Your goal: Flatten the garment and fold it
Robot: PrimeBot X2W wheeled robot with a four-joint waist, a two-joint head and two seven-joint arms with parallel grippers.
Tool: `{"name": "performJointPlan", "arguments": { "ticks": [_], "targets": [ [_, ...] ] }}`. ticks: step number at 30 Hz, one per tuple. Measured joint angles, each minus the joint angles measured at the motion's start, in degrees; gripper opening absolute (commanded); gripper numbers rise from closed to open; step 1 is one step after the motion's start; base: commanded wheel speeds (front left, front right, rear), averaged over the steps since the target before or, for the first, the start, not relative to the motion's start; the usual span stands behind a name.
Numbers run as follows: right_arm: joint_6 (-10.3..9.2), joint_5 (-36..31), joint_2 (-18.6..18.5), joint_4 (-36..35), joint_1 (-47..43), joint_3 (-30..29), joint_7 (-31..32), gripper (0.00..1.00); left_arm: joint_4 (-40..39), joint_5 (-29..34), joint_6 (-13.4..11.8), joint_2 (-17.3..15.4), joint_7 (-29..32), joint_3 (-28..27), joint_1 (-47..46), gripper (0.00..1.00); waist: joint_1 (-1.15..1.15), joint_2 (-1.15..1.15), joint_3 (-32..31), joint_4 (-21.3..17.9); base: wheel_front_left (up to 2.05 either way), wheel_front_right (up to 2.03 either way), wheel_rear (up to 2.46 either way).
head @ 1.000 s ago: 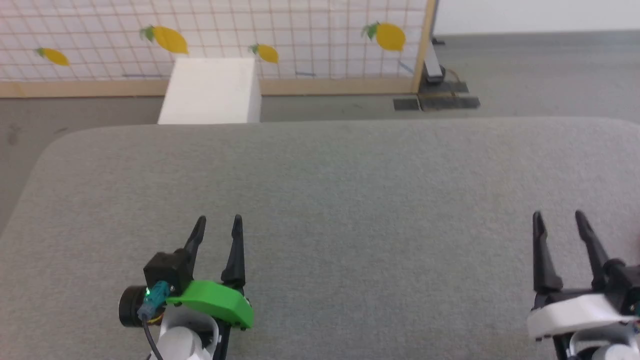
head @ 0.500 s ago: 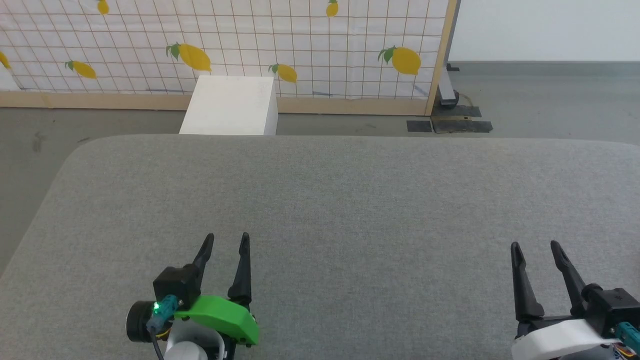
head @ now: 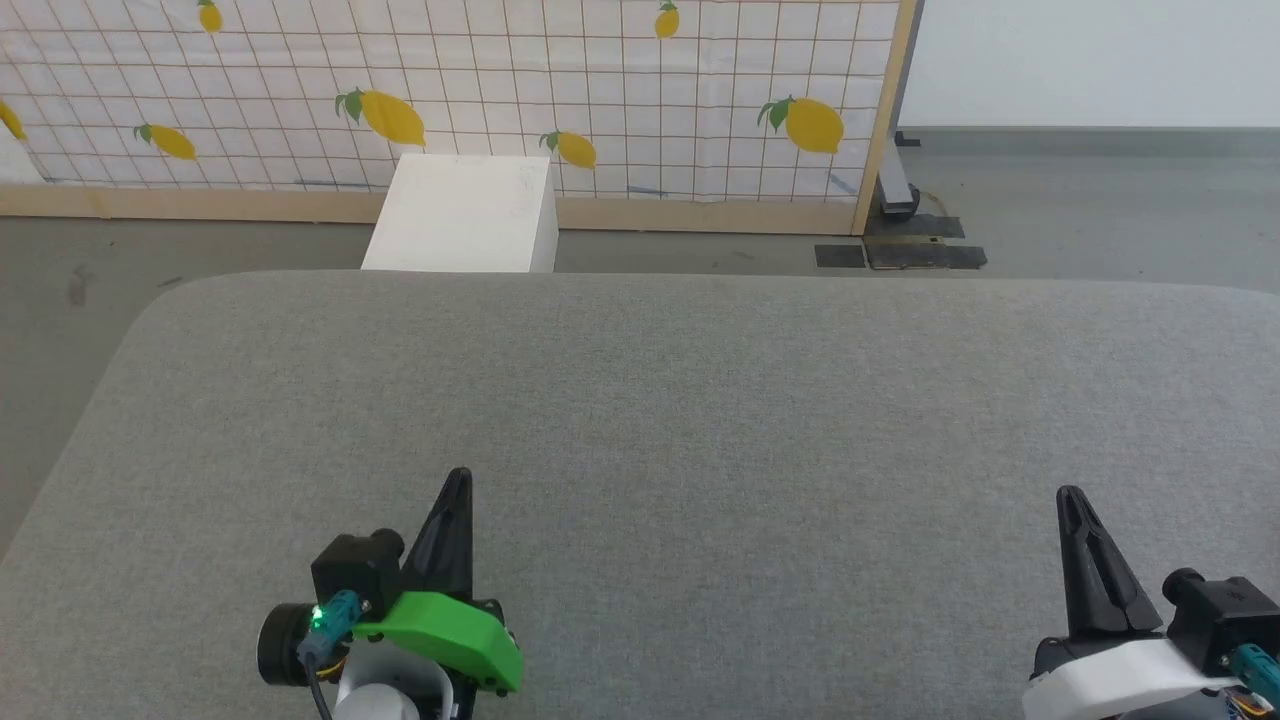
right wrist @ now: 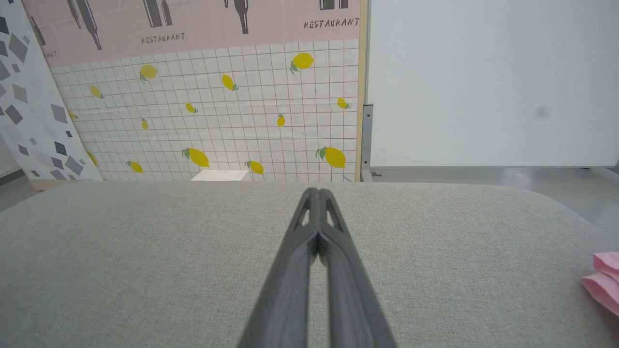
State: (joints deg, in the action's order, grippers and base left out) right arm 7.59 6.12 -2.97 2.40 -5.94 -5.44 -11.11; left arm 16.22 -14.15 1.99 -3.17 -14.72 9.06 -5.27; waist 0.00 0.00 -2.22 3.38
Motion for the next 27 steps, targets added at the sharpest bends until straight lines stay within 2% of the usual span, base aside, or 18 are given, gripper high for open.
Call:
{"name": "performJointPlan", "arguments": {
  "ticks": [27],
  "targets": [
    [0.00, -0.73, 0.00, -0.20, 0.28, 0.96, 2.08, 0.00, -2.90, 2.27, -0.13, -0.01, 2.78, -1.53, 0.28, 0.00, 0.00, 0.00, 0.45, -0.69, 0.00, 0.00, 0.00]
  ]
}}
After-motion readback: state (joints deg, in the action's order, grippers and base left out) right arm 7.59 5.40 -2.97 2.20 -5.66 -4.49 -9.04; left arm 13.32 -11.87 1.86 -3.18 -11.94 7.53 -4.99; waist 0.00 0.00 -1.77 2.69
